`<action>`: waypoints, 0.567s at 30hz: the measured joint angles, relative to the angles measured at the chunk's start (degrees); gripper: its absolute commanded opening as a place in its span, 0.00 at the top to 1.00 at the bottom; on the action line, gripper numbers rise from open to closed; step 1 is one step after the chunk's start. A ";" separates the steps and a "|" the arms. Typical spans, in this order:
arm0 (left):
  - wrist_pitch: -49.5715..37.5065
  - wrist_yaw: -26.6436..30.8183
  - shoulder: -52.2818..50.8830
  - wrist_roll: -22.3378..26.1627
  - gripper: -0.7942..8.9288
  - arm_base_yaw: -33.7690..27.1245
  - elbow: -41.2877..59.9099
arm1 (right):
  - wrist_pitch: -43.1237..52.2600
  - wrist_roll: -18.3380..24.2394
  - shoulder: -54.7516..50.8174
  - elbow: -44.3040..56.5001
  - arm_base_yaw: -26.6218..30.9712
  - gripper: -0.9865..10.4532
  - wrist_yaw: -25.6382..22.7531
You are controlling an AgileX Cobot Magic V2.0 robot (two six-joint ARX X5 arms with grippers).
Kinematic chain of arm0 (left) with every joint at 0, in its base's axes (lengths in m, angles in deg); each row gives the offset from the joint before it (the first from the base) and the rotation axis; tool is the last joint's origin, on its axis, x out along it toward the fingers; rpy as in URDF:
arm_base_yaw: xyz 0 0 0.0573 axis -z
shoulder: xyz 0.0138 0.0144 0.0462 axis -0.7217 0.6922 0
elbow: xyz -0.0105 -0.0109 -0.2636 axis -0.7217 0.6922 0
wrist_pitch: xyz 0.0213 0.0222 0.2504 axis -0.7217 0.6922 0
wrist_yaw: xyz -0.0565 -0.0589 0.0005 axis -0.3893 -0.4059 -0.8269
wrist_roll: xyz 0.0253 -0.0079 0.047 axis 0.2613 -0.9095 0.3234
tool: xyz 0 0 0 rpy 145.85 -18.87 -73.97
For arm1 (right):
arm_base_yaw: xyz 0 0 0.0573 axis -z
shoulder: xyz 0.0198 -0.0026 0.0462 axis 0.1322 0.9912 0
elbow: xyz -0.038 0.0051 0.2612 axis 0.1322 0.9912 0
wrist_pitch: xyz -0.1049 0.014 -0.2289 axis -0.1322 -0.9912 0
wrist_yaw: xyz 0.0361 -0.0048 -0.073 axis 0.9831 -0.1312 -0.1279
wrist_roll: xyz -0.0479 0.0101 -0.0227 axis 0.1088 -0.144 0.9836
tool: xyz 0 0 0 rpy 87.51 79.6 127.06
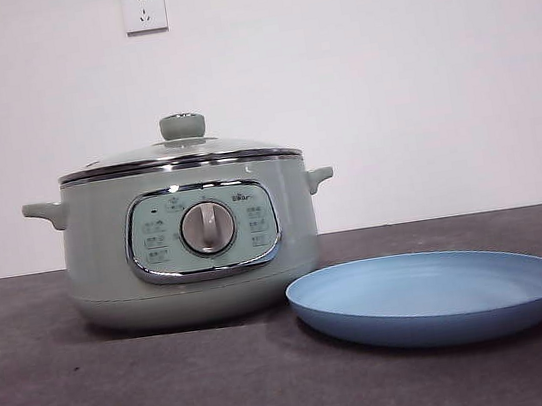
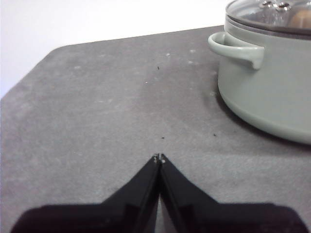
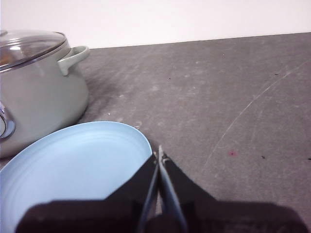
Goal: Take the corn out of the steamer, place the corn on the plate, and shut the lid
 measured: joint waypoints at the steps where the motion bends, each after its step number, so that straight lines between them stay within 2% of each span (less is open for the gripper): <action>1: -0.02 0.00 0.00 -1.05 0.92 0.00 0.00 | -0.02 -0.17 0.00 0.00 0.00 0.91 0.04; 7: -0.24 0.00 0.00 -6.58 0.92 0.00 0.02 | 0.04 -3.28 0.00 0.00 0.00 0.91 0.11; 17: -4.11 -1.22 0.00 -9.05 0.93 0.00 0.02 | 0.09 -5.25 0.00 0.00 0.00 0.92 0.15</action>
